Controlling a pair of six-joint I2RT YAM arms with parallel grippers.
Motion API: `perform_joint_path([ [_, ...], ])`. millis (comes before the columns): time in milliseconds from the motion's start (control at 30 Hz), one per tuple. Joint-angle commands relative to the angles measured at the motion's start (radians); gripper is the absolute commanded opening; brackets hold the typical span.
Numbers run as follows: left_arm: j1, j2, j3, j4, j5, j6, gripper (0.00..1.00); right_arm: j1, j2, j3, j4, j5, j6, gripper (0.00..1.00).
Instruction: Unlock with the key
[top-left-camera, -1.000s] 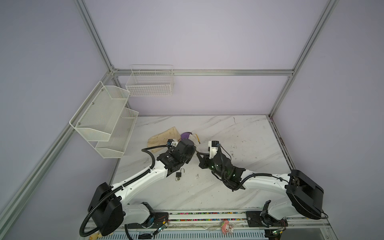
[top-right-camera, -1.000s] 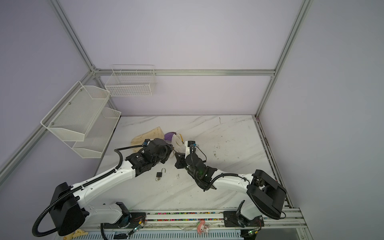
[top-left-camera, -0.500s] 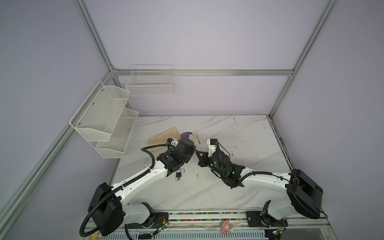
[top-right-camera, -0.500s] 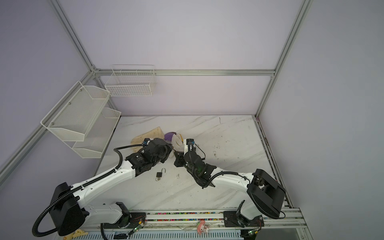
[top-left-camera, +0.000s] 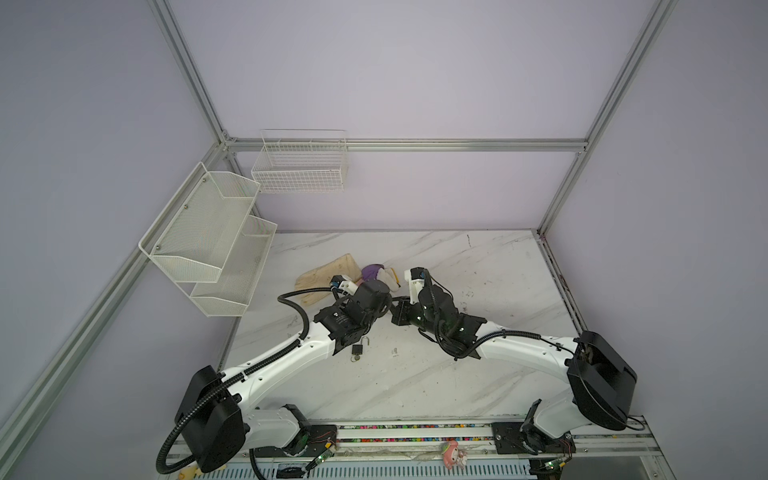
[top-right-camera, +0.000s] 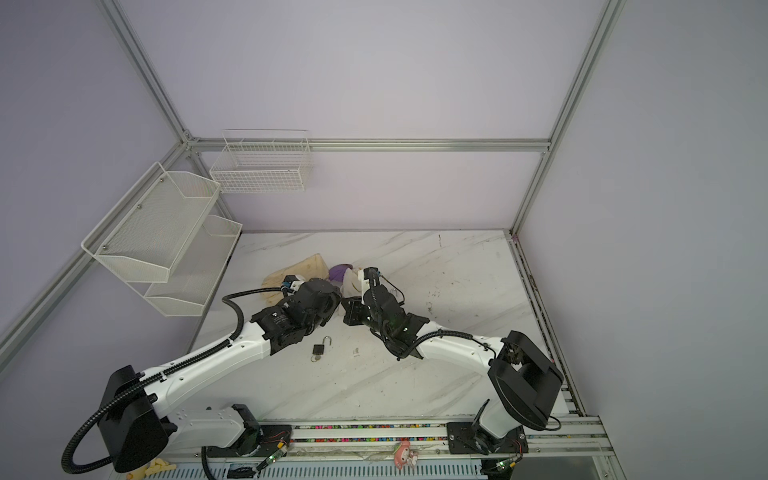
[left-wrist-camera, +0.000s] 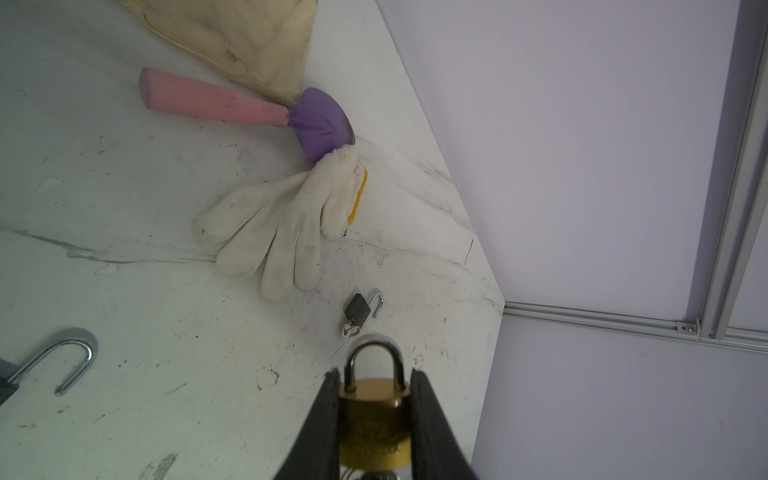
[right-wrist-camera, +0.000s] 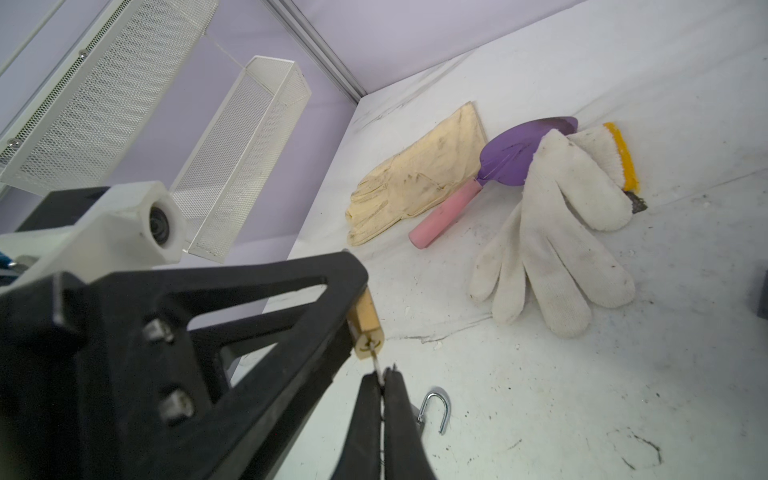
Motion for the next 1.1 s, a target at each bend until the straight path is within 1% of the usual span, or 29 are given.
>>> perform_joint_path([
  [0,-0.061,-0.007,0.074,-0.015,0.123,0.017,0.00,0.004,-0.006,0.064,0.106,-0.054,-0.022,0.00],
  [67,-0.063,-0.009,0.066,0.006,0.176,0.010,0.00,-0.011,0.004,0.086,0.110,-0.119,0.012,0.00],
  [100,-0.066,-0.015,0.060,0.011,0.188,0.009,0.00,-0.034,0.004,0.083,0.125,-0.172,0.063,0.00],
  [133,-0.071,-0.022,0.053,0.012,0.194,0.010,0.00,-0.053,0.000,0.066,0.175,-0.223,0.123,0.00],
  [200,-0.075,-0.037,0.034,0.022,0.200,0.019,0.00,-0.088,-0.023,0.023,0.280,-0.294,0.276,0.00],
  [267,-0.075,-0.053,0.009,0.025,0.188,0.022,0.00,-0.095,-0.049,0.006,0.324,-0.309,0.379,0.00],
  [333,-0.073,-0.069,-0.025,0.020,0.163,0.002,0.00,-0.095,-0.075,0.000,0.322,-0.297,0.445,0.00],
  [400,-0.065,-0.091,-0.060,0.049,0.137,-0.011,0.00,-0.094,-0.091,-0.006,0.293,-0.298,0.487,0.00],
  [533,-0.058,-0.105,-0.050,0.035,0.096,0.001,0.00,-0.095,-0.110,-0.039,0.266,-0.273,0.524,0.00],
  [633,-0.055,-0.107,-0.041,0.039,0.077,0.004,0.00,-0.094,-0.106,-0.070,0.322,-0.279,0.575,0.00],
  [767,-0.051,-0.107,-0.049,0.074,0.066,-0.007,0.00,-0.093,-0.106,-0.086,0.353,-0.278,0.599,0.00],
  [833,-0.045,-0.106,-0.043,0.091,0.058,0.006,0.00,-0.093,-0.115,-0.064,0.290,-0.261,0.545,0.00],
  [900,-0.030,-0.102,-0.020,0.085,0.056,0.036,0.00,-0.092,-0.139,-0.058,0.206,-0.219,0.479,0.00],
  [933,-0.022,-0.098,-0.005,0.077,0.057,0.057,0.00,-0.093,-0.149,-0.063,0.196,-0.200,0.456,0.03],
  [1000,-0.004,-0.091,0.028,0.042,0.055,0.098,0.00,-0.093,-0.153,-0.061,0.126,-0.159,0.393,0.15],
  [1067,0.014,-0.091,0.039,0.034,0.064,0.138,0.00,-0.093,-0.187,-0.056,0.064,-0.128,0.340,0.24],
])
